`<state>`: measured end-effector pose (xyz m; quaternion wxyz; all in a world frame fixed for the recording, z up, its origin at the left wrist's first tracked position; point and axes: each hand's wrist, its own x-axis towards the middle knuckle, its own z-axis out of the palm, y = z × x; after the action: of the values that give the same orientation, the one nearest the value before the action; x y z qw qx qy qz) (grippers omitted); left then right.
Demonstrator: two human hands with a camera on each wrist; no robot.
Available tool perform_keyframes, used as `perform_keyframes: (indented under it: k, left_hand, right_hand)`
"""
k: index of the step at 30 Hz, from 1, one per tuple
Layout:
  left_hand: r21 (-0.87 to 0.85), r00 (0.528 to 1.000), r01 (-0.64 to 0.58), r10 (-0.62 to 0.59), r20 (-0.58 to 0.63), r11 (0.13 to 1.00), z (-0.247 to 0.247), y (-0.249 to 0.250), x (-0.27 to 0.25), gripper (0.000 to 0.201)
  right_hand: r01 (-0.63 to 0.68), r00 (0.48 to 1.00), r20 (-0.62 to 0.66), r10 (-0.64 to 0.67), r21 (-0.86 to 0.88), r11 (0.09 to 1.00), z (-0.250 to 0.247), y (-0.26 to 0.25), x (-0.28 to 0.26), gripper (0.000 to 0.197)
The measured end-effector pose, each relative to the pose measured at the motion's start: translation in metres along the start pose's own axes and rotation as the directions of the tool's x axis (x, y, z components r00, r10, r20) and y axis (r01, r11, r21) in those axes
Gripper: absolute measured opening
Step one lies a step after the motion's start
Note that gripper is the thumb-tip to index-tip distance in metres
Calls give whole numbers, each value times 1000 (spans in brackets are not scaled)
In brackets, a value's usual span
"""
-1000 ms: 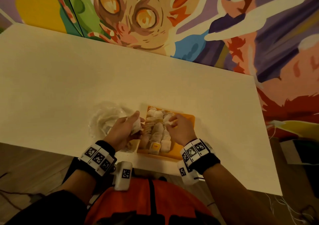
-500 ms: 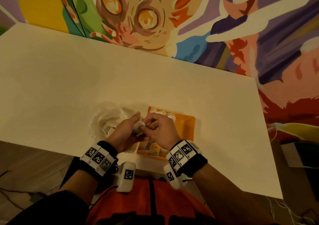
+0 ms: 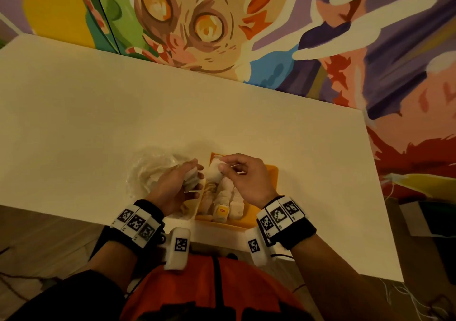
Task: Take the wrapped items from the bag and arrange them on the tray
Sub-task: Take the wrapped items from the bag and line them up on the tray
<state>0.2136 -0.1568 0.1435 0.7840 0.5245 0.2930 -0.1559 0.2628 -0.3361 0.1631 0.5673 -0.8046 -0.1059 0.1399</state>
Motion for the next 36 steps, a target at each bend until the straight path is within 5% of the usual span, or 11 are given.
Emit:
perform_keyframes:
  k: [4,9,12,17,25,31,36]
  left_hand:
    - [154,985,-161,150,83,975,4,8,-4,15]
    - [419,888,-454,435,147,786,19,8,-3,7]
    - [503,842,-520,514,164,691,20,8,3,2]
    - [489,799,-568,585,138,661,19,3,10,4]
    - [535,835,-523,525,165,663,19,-5,17,4]
    - [657,898,-384,427,104,649,10,-14,17,17]
    - [867,948,-154,318,-6,475,1,-22,27,70]
  right_hand:
    - [33,999,16,-31,-130,991,-9,-1,1,13]
    - [34,999,-13,-36,-132,991,-11,-6,3,12]
    - [50,998,-33,-54,-117,992,-12,-5,2,10]
    - [23,1000,17,-20,-208,978,-11,2,1,14]
    - [-40,997,55,61,-331,943,-17,17,2,13]
    - [-231,962,44,268,-383,894,-31,40,-4,15]
    - [-367,892,98,442,-417,832,-35,52,-11,14]
